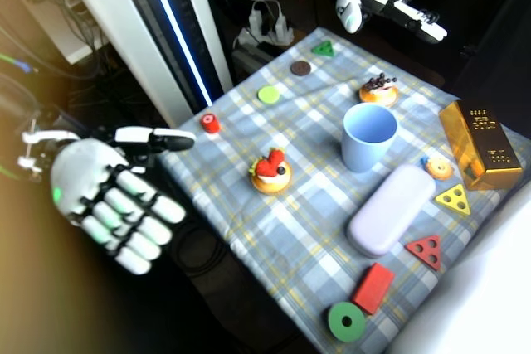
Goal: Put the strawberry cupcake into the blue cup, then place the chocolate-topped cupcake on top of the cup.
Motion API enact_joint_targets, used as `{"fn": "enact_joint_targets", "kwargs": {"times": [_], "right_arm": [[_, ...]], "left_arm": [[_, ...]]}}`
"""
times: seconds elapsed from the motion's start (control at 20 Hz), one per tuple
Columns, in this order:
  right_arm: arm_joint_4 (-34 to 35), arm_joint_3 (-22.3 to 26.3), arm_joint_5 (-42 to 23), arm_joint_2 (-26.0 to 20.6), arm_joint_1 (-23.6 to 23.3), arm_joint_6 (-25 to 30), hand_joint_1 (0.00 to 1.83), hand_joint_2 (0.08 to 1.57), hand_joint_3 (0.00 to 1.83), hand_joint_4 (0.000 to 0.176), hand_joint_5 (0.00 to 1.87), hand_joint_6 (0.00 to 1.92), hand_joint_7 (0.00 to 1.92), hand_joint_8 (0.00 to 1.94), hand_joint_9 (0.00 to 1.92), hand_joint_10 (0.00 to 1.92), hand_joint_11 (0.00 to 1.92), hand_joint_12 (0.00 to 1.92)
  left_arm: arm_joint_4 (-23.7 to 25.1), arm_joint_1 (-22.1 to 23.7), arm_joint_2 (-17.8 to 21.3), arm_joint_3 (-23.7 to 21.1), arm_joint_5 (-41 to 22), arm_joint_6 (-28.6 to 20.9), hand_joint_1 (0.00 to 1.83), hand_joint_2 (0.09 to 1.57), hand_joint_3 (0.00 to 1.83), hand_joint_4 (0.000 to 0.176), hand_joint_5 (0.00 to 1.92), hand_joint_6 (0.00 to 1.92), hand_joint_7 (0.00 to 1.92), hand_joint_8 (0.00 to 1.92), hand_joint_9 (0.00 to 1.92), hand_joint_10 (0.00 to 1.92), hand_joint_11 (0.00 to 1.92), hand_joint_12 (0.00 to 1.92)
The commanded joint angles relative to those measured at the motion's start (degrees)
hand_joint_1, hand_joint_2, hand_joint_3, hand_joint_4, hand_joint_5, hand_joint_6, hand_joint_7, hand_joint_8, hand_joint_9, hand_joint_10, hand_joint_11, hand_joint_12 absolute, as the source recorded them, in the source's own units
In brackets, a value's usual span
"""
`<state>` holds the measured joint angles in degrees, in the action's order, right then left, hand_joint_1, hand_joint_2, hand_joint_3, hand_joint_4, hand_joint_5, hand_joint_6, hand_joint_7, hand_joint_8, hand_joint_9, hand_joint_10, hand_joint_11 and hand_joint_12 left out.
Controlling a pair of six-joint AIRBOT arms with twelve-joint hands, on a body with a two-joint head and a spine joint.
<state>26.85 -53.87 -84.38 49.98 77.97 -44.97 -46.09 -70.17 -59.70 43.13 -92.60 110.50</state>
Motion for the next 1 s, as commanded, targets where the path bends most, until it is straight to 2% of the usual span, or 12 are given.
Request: {"fn": "enact_joint_targets", "kwargs": {"times": [0.0, 0.05, 0.1, 0.15, 0.25, 0.4, 0.45, 0.5, 0.65, 0.7, 0.8, 0.95], "right_arm": [[-1.9, -0.8, -2.6, -0.6, -1.3, 0.7, 0.32, 0.82, 0.00, 0.011, 0.00, 0.00, 0.05, 0.01, 0.01, 0.00, 0.04, 0.02], [-3.5, -1.3, -0.6, -0.8, -2.2, 0.7, 0.33, 0.82, 0.00, 0.016, 0.01, 0.00, 0.07, 0.01, 0.00, 0.00, 0.03, 0.01], [-5.5, -2.0, 2.0, -1.1, -3.5, 0.7, 0.37, 0.80, 0.00, 0.032, 0.02, 0.01, 0.07, 0.01, 0.00, 0.00, 0.01, 0.00], [-7.9, -3.0, 4.8, -1.1, -5.3, 0.7, 0.37, 0.81, 0.00, 0.027, 0.04, 0.01, 0.10, 0.02, 0.02, 0.01, 0.02, 0.01], [-12.4, -4.4, 10.1, -1.1, -8.7, 0.8, 0.43, 0.77, 0.00, 0.056, 0.06, 0.01, 0.10, 0.01, 0.02, 0.01, 0.00, 0.00], [-21.0, -6.8, 18.6, -1.1, -15.1, 2.0, 0.50, 0.79, 0.00, 0.056, 0.06, 0.01, 0.14, 0.02, 0.08, 0.02, 0.05, 0.02], [-25.1, -7.5, 22.4, -1.1, -18.6, 2.2, 0.54, 0.80, 0.00, 0.078, 0.06, 0.01, 0.12, 0.01, 0.06, 0.01, 0.06, 0.03], [-27.8, -7.9, 24.8, -1.2, -20.5, 2.4, 0.55, 0.82, 0.01, 0.054, 0.06, 0.01, 0.13, 0.01, 0.08, 0.02, 0.09, 0.04], [-39.5, -10.8, 31.8, -1.0, -27.7, 10.3, 0.62, 0.82, 0.00, 0.032, 0.08, 0.01, 0.15, 0.01, 0.13, 0.03, 0.12, 0.05], [-44.0, -12.5, 33.6, -0.7, -29.5, 16.4, 0.65, 0.82, 0.00, 0.033, 0.08, 0.01, 0.15, 0.01, 0.10, 0.01, 0.06, 0.02], [-51.9, -15.4, 36.0, -0.3, -31.7, 26.2, 0.63, 0.84, 0.01, 0.068, 0.05, 0.00, 0.10, 0.00, 0.03, 0.00, 0.00, 0.00], [-62.4, -16.4, 41.4, -0.1, -36.2, 32.3, 0.63, 0.84, 0.01, 0.037, 0.09, 0.01, 0.16, 0.02, 0.09, 0.02, 0.03, 0.01]], "left_arm": [[2.5, 0.4, 0.5, 0.2, -6.7, -0.4, 0.00, 0.95, 0.00, 0.042, 0.08, 0.01, 0.11, 0.01, 0.08, 0.01, 0.00, 0.00], [2.4, 0.4, 0.5, 0.2, -6.7, -0.4, 0.00, 0.96, 0.01, 0.033, 0.08, 0.00, 0.10, 0.00, 0.07, 0.00, 0.00, 0.00], [2.3, 0.4, 0.5, 0.2, -6.6, -0.4, 0.00, 0.96, 0.01, 0.044, 0.08, 0.00, 0.09, 0.00, 0.06, 0.00, 0.00, 0.00], [2.3, 0.4, 0.5, 0.2, -6.4, -0.3, 0.00, 0.97, 0.01, 0.033, 0.09, 0.01, 0.11, 0.01, 0.07, 0.01, 0.00, 0.00], [2.2, 0.3, 0.5, 0.2, -6.4, -0.3, 0.00, 0.95, 0.00, 0.047, 0.10, 0.01, 0.12, 0.01, 0.09, 0.01, 0.00, 0.00], [2.2, 0.2, 0.7, 0.2, -6.2, -0.2, 0.00, 0.93, 0.00, 0.044, 0.10, 0.01, 0.12, 0.01, 0.10, 0.01, 0.00, 0.00], [2.2, 0.1, 0.9, 0.1, -6.1, -0.2, 0.00, 0.94, 0.00, 0.039, 0.10, 0.00, 0.12, 0.01, 0.10, 0.01, 0.00, 0.00], [2.2, 0.0, 1.0, 0.1, -6.0, -0.2, 0.00, 0.94, 0.00, 0.052, 0.09, 0.00, 0.12, 0.00, 0.09, 0.01, 0.00, 0.00], [2.2, -0.4, 1.1, 0.0, -5.9, -0.2, 0.00, 0.95, 0.00, 0.053, 0.10, 0.00, 0.12, 0.00, 0.09, 0.00, 0.00, 0.00], [2.2, -0.5, 1.1, 0.1, -5.8, -0.2, 0.00, 0.94, 0.00, 0.058, 0.10, 0.00, 0.13, 0.01, 0.09, 0.01, 0.00, 0.00], [2.1, -0.6, 1.1, 0.1, -5.8, -0.2, 0.00, 0.94, 0.00, 0.040, 0.10, 0.00, 0.13, 0.00, 0.09, 0.00, 0.00, 0.00], [1.9, -0.6, 1.0, 0.1, -5.8, -0.2, 0.00, 0.94, 0.00, 0.037, 0.10, 0.00, 0.12, 0.00, 0.07, 0.00, 0.00, 0.00]]}}
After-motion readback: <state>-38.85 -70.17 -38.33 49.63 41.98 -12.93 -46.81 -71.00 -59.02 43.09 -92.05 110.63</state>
